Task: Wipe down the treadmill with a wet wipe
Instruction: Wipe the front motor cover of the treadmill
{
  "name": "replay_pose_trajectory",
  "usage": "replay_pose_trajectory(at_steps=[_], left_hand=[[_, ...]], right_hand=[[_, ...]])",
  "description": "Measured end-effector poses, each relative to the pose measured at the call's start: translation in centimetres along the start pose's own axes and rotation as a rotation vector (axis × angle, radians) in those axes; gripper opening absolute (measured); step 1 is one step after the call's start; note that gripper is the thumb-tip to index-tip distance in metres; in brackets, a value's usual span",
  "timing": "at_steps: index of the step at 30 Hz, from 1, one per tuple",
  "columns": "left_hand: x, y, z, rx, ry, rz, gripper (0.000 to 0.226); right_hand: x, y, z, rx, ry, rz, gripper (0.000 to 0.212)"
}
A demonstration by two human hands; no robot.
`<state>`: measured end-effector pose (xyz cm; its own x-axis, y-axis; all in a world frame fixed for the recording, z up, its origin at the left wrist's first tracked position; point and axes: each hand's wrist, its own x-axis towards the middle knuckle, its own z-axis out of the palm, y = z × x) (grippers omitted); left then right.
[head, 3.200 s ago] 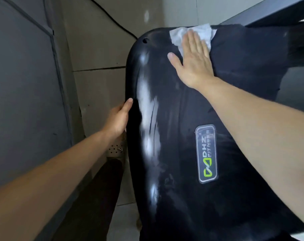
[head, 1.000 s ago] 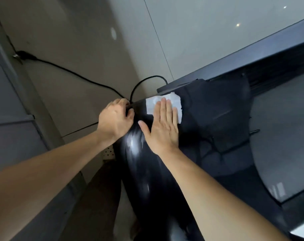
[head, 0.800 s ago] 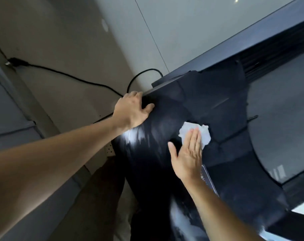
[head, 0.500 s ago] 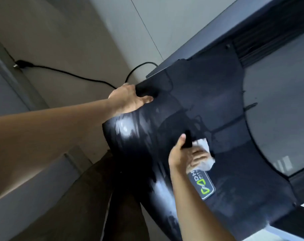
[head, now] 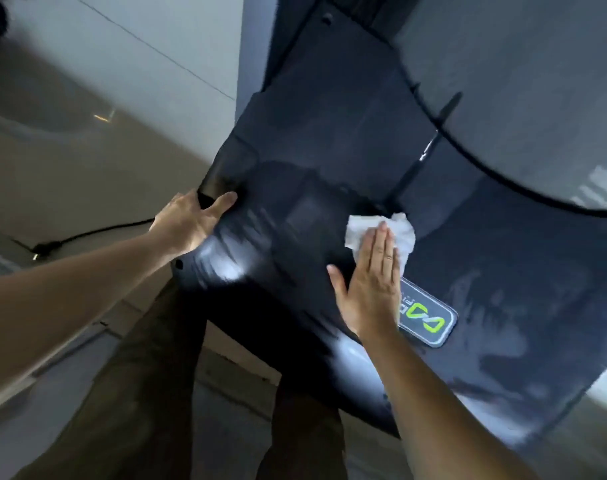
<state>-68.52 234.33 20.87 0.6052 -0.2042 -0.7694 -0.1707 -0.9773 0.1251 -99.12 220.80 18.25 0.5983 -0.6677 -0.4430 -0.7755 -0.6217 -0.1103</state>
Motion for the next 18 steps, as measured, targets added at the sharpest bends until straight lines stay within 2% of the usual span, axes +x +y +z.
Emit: replay_pose_trajectory(at_steps=[3, 5, 6, 7, 10, 13, 14, 16, 18], left_hand=[[0.5, 0.5, -0.4, 0.066, -0.076, -0.045, 0.122], [0.4, 0.1, 0.6, 0.095, -0.109, -0.068, 0.119], [1.5, 1.1, -1.0, 0.14, -0.096, 0.004, 0.115], [1.2, 1.5, -1.2, 0.191, -0.102, 0.031, 0.11], [1.4, 3.3, -2.2, 0.263, -0.087, 0.108, 0.081], [1.9, 6.1, -4.4, 0.312, 0.023, 0.304, 0.059], [2.4, 7.0, -5.0, 0.337, 0.074, 0.422, 0.056], [2.5, 8.9, -5.4, 0.418, 0.134, 0.744, 0.05], [1.9, 10.4, -4.2, 0.51, 0.115, 1.067, 0.048]], right_hand=[[-3.6, 2.0, 0.7, 0.105, -0.01, 0.397, 0.093], [-2.6, 1.5, 0.8, 0.225, -0.035, 0.634, 0.096], [-1.4, -1.1, 0.1, 0.352, 0.0, 0.809, 0.098], [0.4, -2.8, -0.8, 0.395, 0.018, 0.878, 0.1], [4.6, -9.5, -2.0, 0.402, 0.041, 0.747, 0.094], [5.5, -16.3, -2.7, 0.36, 0.005, 0.395, 0.083], [5.3, -17.5, -2.8, 0.336, -0.033, 0.296, 0.081], [4.6, -16.4, -2.4, 0.377, 0.027, 0.201, 0.075], [2.8, -13.9, -1.2, 0.376, 0.145, 0.252, 0.069]])
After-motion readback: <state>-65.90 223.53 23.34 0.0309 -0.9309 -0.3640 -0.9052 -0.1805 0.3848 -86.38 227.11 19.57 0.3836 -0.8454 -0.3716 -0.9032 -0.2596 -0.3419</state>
